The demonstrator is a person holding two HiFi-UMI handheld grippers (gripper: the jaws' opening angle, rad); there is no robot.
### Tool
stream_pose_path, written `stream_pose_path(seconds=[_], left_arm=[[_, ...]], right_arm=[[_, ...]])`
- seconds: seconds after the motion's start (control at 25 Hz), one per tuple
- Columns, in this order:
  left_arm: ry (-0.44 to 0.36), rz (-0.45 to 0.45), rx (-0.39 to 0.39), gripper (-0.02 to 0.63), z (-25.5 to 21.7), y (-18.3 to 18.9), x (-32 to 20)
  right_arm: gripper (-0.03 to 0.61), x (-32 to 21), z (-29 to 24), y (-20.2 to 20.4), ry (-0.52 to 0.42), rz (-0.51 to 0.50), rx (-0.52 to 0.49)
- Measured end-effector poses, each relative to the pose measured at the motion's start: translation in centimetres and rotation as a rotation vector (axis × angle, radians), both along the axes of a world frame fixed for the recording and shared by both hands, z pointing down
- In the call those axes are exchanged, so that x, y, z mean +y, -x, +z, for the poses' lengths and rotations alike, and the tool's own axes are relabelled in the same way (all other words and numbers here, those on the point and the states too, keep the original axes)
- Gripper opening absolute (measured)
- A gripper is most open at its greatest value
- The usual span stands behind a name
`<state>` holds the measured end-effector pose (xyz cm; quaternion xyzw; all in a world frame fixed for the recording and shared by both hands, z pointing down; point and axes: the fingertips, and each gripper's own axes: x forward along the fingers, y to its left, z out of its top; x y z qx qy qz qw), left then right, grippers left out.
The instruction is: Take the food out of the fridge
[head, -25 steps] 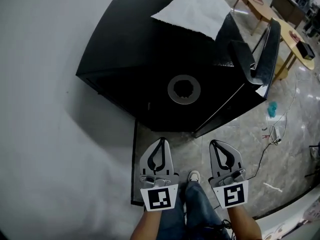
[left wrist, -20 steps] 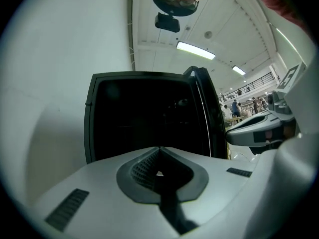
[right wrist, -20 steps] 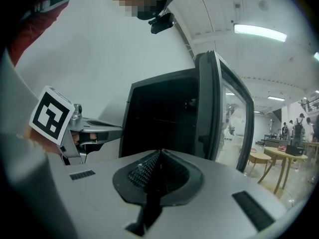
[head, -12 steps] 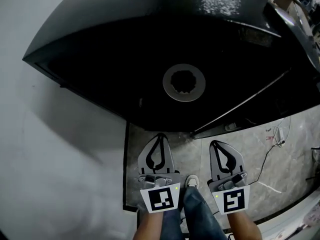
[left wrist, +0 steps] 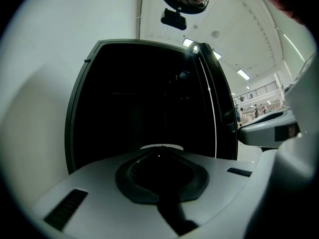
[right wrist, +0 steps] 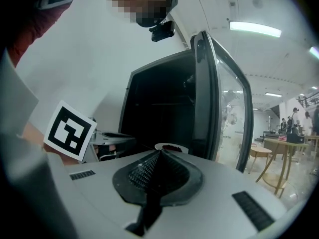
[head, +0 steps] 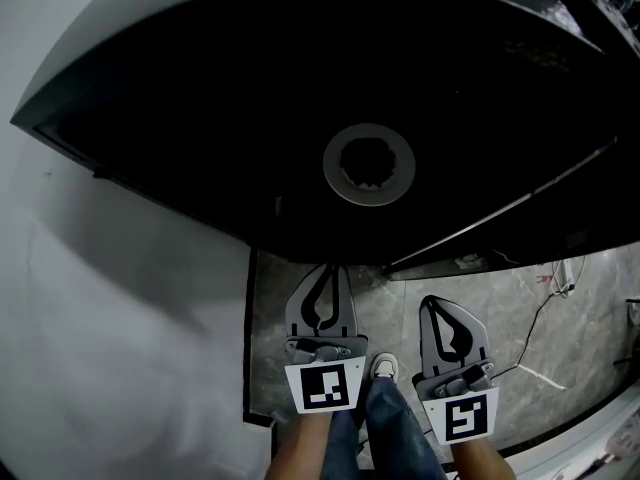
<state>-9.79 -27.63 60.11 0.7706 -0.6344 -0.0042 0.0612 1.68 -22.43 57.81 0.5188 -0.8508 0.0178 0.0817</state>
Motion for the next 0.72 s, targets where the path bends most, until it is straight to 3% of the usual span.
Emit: stream_pose_path(seconds=[0.12,0.2,0.36,0.56,0.72], left_arm=[[0.02,0.05,0.058,0.015,0.7,-0.8,-1.4],[0.059,0.098,0.139,0.019,1.8,-1.4,-2.2],[0.167,0.159,0.447,0.139,3.8,-2.6,-3.9],[0.221,0.131,0.795,0.15,4.8,-2.3,-5.9],[0.276,0.035,1.157,0.166,7.0,-1.6,-7.8]], right_arm=[[0.023,0.2,-0.1,-0.2,0.002,-0.001,-0.004],[0.023,0.5,0.0,-0.2,0.007,-0.004,-0.003],[0.023,0.8,-0.2,-0.2,0.006,-0.011,-0.008],[0.022,0.9,-0.3,-0.1,0.008,-0.018,-0.015],[0.023,1.1,-0.2,0.0,0.012,-0.02,-0.015]])
